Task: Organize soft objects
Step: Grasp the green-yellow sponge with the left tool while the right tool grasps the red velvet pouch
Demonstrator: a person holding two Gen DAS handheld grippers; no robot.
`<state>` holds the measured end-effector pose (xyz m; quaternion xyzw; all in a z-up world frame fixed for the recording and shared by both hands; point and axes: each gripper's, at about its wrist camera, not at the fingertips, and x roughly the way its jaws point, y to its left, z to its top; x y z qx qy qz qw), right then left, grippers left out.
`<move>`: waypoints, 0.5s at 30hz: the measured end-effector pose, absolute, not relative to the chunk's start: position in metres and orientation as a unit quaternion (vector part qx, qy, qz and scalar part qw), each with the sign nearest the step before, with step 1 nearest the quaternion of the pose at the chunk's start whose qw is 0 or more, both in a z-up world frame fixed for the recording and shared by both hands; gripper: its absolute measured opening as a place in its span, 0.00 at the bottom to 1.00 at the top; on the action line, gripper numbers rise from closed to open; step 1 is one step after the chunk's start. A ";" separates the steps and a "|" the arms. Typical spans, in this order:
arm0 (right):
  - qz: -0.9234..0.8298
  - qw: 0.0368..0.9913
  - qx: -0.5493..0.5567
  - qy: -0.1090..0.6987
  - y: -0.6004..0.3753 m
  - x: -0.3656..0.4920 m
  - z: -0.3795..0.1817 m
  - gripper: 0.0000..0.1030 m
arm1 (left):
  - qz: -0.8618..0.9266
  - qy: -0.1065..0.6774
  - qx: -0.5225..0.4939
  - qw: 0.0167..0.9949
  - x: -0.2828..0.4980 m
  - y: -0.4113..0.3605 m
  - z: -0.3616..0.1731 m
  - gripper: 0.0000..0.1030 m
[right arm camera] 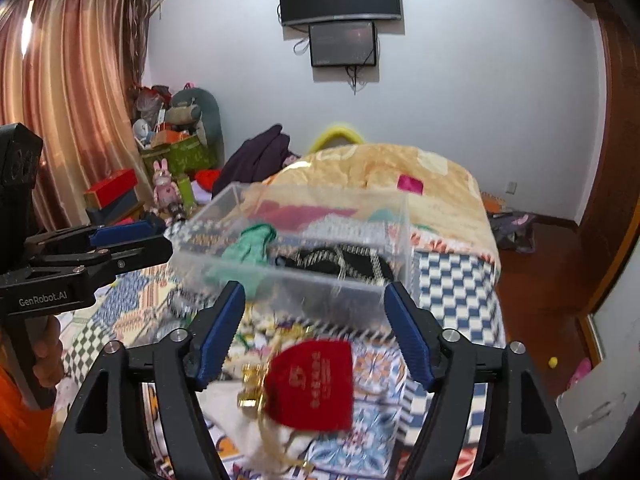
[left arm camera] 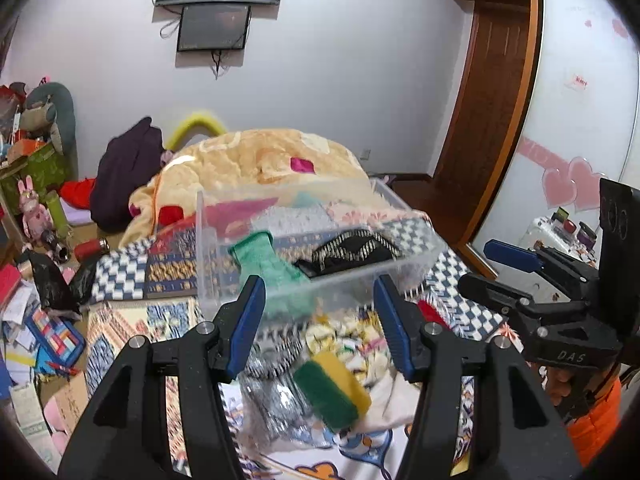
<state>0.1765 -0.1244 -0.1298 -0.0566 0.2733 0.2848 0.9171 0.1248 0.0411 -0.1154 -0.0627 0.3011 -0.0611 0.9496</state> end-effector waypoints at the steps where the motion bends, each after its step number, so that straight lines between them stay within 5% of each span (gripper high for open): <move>1: 0.286 0.915 -0.057 0.278 -0.124 0.175 -0.133 0.68 | -0.065 0.307 -0.066 0.947 0.124 0.040 -0.120 0.55; 15: 0.301 0.886 -0.076 0.344 -0.113 0.168 -0.182 0.69 | -0.076 0.360 -0.087 0.926 0.113 0.029 -0.169 0.55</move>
